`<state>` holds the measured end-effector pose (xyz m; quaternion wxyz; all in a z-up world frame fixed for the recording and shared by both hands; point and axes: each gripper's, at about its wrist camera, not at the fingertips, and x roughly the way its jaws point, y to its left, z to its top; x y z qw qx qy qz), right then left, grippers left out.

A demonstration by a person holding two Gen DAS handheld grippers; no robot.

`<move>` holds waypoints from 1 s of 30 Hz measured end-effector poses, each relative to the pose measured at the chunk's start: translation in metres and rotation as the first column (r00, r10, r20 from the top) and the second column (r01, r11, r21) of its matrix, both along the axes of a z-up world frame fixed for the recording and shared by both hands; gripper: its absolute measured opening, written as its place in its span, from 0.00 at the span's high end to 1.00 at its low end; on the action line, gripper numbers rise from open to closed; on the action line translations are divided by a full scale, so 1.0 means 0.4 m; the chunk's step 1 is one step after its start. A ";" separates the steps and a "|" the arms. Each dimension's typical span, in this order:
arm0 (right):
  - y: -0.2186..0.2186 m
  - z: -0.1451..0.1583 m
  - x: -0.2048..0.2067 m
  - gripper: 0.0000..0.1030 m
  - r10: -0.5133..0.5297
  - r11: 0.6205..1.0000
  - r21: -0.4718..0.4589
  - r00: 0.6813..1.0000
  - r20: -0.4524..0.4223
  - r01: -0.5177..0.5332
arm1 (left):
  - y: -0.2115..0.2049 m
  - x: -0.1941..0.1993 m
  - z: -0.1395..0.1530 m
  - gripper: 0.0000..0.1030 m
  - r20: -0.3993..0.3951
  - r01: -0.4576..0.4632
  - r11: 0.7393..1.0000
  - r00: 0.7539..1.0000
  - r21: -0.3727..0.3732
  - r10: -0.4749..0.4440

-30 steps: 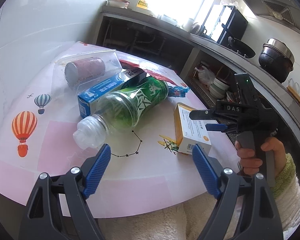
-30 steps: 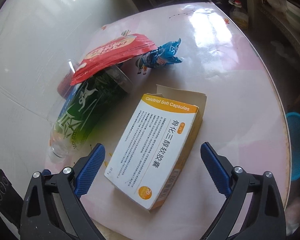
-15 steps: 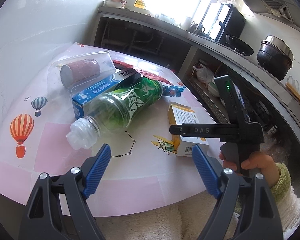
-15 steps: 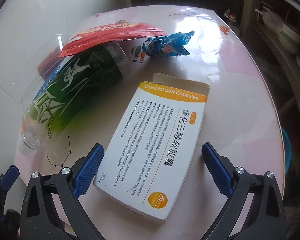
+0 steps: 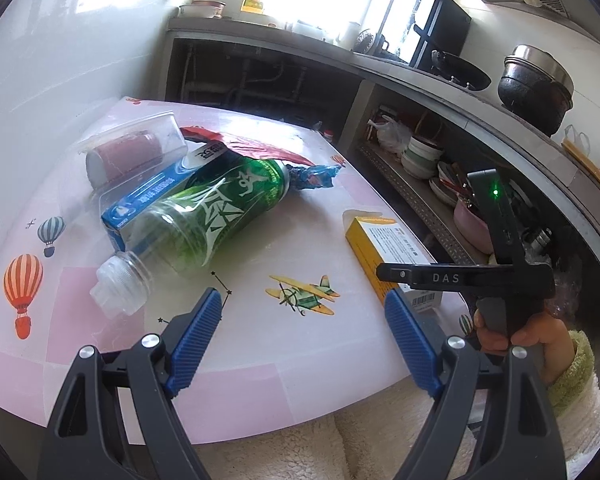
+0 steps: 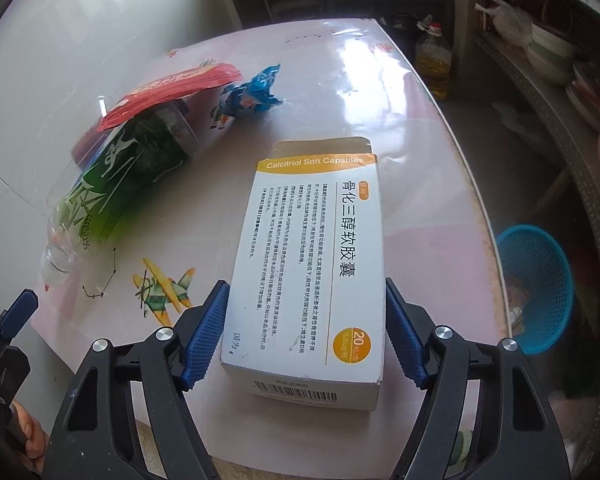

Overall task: Collect trash
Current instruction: 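Grasp the white capsule box with the right tool while the left tool pinches the blue wrapper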

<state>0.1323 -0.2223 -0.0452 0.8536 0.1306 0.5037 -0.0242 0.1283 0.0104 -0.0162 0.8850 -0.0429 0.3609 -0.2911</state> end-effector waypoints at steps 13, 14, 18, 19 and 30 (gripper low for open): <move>-0.044 -0.005 -0.050 0.33 -0.031 0.999 0.043 0.998 0.054 0.029 | -0.144 0.040 0.066 0.21 0.076 0.081 0.996 0.994 0.049 -0.084; -0.043 -0.004 -0.052 0.33 -0.029 0.999 0.043 0.998 0.058 0.026 | -0.158 0.049 0.077 0.21 0.089 0.089 0.994 0.992 0.058 -0.094; -0.044 -0.005 -0.064 0.33 -0.015 0.999 0.043 0.997 0.079 0.012 | -0.220 0.095 0.119 0.21 0.145 0.121 0.986 0.980 0.119 -0.138; -0.045 -0.005 -0.068 0.33 -0.013 0.999 0.046 0.996 0.084 0.010 | -0.239 0.111 0.127 0.21 0.155 0.135 0.982 0.976 0.134 -0.155; -0.062 -0.005 -0.080 0.33 0.001 0.997 0.074 0.993 0.119 -0.010 | -0.494 0.318 0.046 0.33 0.135 0.194 0.846 0.946 0.496 -0.296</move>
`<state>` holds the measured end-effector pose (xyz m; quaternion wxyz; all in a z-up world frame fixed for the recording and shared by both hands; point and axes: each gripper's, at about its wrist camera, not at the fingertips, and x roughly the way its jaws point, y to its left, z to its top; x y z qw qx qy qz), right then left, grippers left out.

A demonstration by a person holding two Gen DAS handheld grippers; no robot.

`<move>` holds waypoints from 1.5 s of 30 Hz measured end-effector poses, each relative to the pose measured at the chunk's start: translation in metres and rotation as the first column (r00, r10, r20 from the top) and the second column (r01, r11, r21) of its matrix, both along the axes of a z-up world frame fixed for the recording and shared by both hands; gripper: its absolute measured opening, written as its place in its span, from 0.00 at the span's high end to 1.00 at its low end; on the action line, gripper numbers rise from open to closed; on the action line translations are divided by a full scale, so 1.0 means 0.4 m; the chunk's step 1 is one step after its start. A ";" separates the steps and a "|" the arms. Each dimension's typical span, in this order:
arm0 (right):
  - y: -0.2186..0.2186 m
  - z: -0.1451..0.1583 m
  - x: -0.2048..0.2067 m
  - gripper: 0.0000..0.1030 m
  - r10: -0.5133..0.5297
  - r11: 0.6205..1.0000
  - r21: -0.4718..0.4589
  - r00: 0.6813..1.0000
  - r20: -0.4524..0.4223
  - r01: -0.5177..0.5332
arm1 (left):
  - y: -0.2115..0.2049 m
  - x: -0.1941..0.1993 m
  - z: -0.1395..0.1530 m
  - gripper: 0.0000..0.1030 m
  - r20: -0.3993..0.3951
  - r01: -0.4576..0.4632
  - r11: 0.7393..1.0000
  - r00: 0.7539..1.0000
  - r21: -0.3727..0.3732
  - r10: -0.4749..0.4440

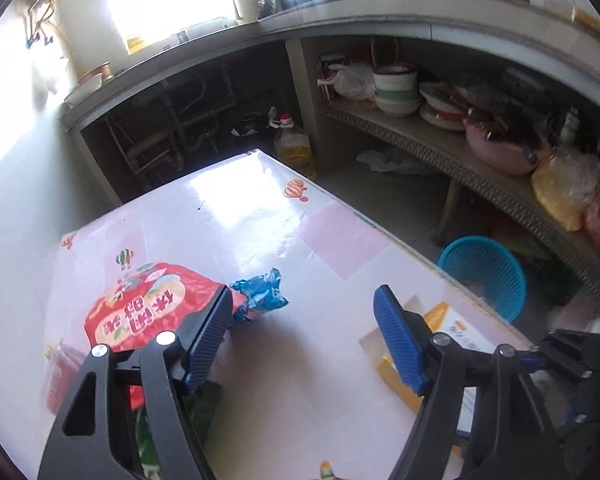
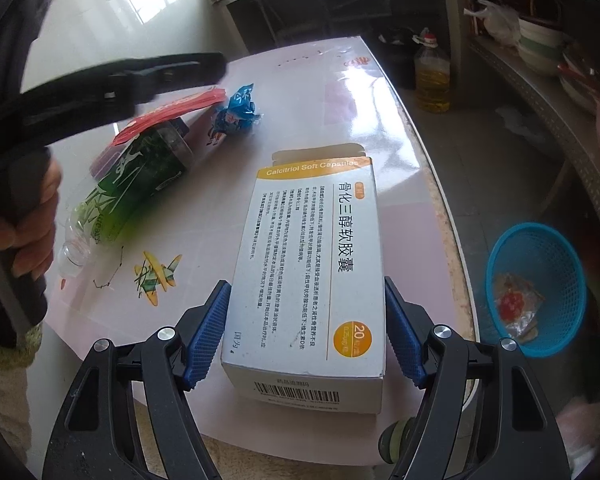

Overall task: Collect trash
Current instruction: 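Grasp the white capsule box with the right tool while the left tool pinches the blue wrapper, then lift the box and blue wrapper off the table with both tools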

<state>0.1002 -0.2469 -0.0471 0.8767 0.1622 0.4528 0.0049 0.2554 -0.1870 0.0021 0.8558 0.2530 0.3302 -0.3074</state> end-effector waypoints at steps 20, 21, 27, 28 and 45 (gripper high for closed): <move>-0.018 0.002 -0.007 0.33 0.013 0.999 0.048 1.000 0.013 -0.013 | -0.046 0.026 -0.117 0.96 0.198 -0.019 0.947 0.979 0.321 -0.047; -0.017 0.002 -0.007 0.33 0.012 0.999 0.047 1.000 0.012 -0.013 | -0.042 0.017 -0.107 0.96 0.204 -0.015 0.952 0.978 0.306 -0.050; -0.014 0.000 -0.003 0.33 0.012 0.999 0.038 1.000 0.009 -0.012 | 0.003 -0.020 -0.019 0.96 0.161 -0.010 0.989 0.987 0.147 -0.014; -0.014 0.001 -0.003 0.33 0.012 0.999 0.037 1.000 0.008 -0.012 | 0.011 -0.026 -0.005 0.97 0.150 -0.007 0.993 0.989 0.116 -0.010; -0.076 0.004 -0.018 0.35 -0.031 0.979 0.202 0.999 0.012 0.028 | 0.166 -0.062 0.142 0.97 -0.278 -0.113 0.891 0.960 -0.440 -0.015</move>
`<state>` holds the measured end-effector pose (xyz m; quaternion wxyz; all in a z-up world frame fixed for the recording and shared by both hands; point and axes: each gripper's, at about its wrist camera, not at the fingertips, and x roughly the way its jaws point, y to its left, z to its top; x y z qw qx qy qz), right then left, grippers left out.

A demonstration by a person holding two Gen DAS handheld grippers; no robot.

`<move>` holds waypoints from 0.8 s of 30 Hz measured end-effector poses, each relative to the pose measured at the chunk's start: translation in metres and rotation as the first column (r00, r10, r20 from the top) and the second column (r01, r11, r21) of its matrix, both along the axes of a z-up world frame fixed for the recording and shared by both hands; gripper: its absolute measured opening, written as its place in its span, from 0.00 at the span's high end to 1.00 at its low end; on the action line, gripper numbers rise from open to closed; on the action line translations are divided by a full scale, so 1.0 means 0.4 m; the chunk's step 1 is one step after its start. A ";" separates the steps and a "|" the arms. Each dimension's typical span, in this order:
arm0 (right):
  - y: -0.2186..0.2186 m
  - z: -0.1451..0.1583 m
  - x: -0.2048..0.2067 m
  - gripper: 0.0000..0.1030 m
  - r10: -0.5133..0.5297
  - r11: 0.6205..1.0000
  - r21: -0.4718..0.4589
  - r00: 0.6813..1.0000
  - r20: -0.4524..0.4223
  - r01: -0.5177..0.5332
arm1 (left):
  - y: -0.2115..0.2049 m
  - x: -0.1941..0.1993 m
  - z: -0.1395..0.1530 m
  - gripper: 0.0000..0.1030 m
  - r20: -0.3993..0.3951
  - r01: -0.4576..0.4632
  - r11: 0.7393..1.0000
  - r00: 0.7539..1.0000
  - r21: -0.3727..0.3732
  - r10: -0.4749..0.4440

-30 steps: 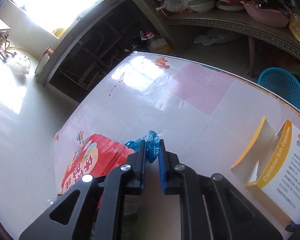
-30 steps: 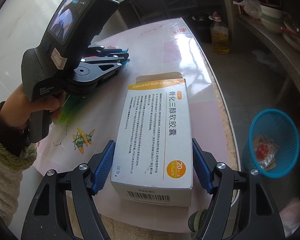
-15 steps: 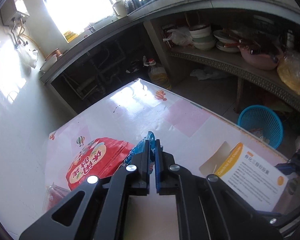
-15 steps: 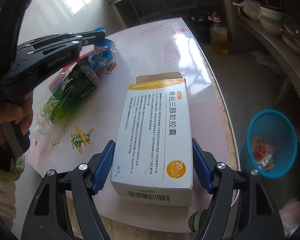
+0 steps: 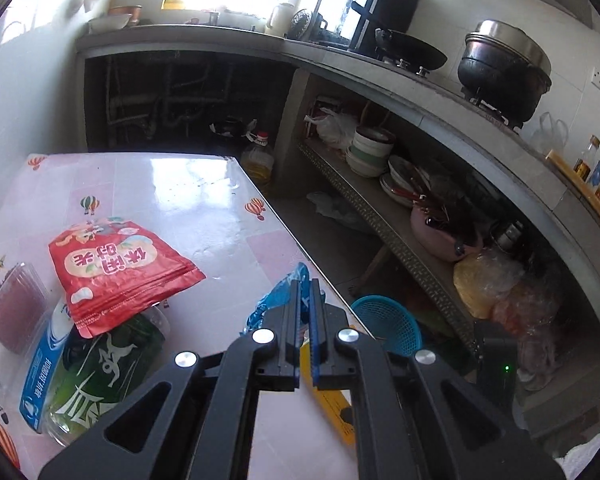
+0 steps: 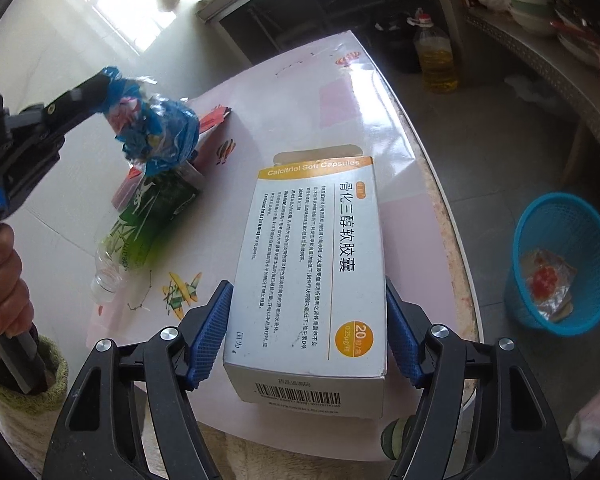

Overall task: Collect trash
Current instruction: 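Lift the box and blue wrapper off the table with both tools, then carry the box and wrapper to the blue wastebasket and release both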

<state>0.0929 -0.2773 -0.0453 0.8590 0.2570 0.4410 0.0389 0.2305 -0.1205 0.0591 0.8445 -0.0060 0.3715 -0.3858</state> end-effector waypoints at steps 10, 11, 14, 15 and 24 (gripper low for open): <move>-0.067 0.025 -0.051 0.35 -0.077 0.996 0.045 0.997 0.012 0.077 | 0.013 -0.034 0.001 0.97 -0.023 0.015 0.999 1.000 -0.042 -0.016; -0.076 0.030 -0.060 0.35 -0.090 0.995 0.046 0.996 0.017 0.089 | 0.005 -0.037 0.003 0.97 -0.022 0.026 0.999 0.999 -0.045 -0.027; -0.120 0.048 -0.095 0.35 -0.145 0.989 0.047 0.989 0.044 0.143 | -0.049 -0.054 0.011 0.97 -0.018 0.077 0.996 0.997 -0.047 -0.078; -0.139 0.055 -0.111 0.35 -0.171 0.985 0.045 0.984 0.055 0.168 | -0.074 -0.060 0.013 0.97 -0.019 0.098 0.994 0.995 -0.045 -0.099; -0.386 -0.032 -0.284 0.35 -0.493 0.870 0.015 0.870 -0.029 0.493 | -0.421 -0.122 -0.039 0.97 -0.062 0.322 0.945 0.946 0.049 -0.319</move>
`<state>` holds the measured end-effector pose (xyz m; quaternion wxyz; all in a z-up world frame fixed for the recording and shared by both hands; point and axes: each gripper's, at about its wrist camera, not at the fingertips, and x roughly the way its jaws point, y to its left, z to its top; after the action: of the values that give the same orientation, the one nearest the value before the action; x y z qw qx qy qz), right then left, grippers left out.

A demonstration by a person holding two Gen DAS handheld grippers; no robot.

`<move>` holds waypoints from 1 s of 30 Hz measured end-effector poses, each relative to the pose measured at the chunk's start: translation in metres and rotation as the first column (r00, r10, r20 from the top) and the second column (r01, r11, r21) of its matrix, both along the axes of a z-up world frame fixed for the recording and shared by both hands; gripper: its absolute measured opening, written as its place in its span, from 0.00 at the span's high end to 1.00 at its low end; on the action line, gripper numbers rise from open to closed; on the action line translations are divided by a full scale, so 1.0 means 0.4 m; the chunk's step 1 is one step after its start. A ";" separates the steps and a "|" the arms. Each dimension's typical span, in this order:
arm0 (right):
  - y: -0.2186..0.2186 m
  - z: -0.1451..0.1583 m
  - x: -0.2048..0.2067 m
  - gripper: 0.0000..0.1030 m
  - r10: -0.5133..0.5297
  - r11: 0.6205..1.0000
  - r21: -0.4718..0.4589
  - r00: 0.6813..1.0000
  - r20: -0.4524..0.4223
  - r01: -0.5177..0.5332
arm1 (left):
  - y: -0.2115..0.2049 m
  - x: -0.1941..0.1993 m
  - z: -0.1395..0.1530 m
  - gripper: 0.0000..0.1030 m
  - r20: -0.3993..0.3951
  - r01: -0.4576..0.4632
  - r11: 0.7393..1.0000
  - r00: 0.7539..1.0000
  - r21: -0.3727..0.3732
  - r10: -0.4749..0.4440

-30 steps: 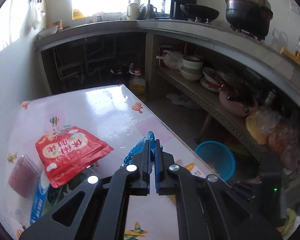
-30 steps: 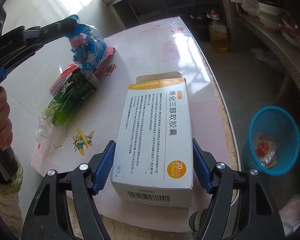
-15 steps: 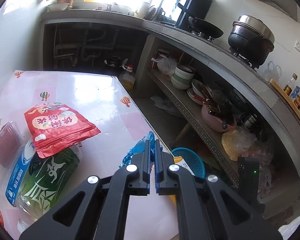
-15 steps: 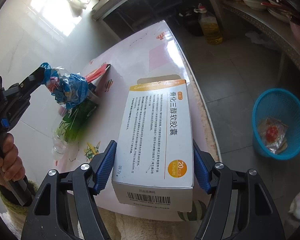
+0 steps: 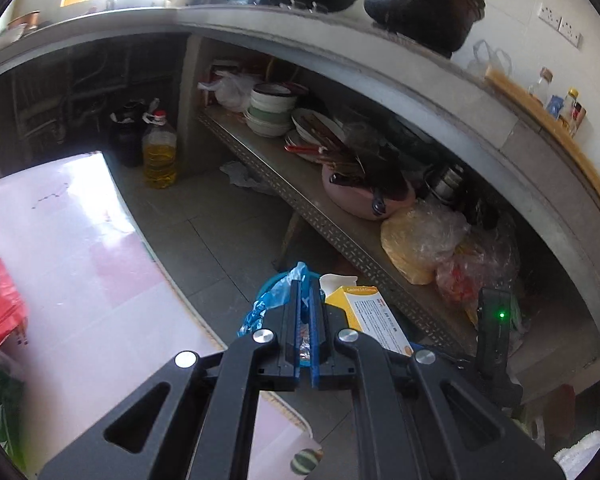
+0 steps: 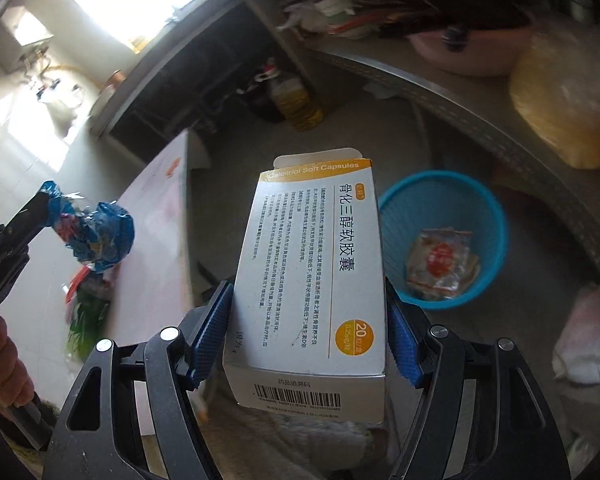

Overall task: Collect trash
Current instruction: 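Carry the box and wrapper to the blue wastebasket and release both, then bring both open tools back over the table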

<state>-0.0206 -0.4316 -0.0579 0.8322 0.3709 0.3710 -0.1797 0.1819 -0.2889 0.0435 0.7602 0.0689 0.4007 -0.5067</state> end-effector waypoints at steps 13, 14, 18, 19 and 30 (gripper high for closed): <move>-0.204 -0.294 0.002 0.30 -0.166 0.969 0.150 0.969 -0.183 0.195 | -0.437 0.020 -0.289 0.96 -0.107 0.129 0.951 0.989 0.281 -0.103; -0.219 -0.302 0.022 0.29 -0.170 0.970 0.143 0.970 -0.174 0.195 | -0.458 0.025 -0.293 0.90 -0.095 0.128 0.949 0.990 0.286 -0.105; -0.270 -0.385 0.114 0.18 -0.153 0.980 0.092 0.961 -0.229 0.178 | -0.499 0.049 -0.314 0.56 -0.044 0.081 0.944 0.997 0.320 -0.070; -0.277 -0.413 0.128 0.18 -0.147 0.979 0.101 0.957 -0.251 0.177 | -0.492 0.056 -0.319 0.56 -0.055 0.079 0.945 0.996 0.317 -0.064; -0.206 -0.421 -0.012 0.18 -0.175 0.969 0.130 0.953 -0.246 0.212 | -0.323 0.045 -0.248 0.49 -0.052 0.046 0.966 0.998 0.256 -0.033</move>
<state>-0.0254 -0.5140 -0.2261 0.7299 0.4454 0.4406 -0.2734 0.2000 -0.4183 -0.0557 0.7250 0.1627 0.4794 -0.4671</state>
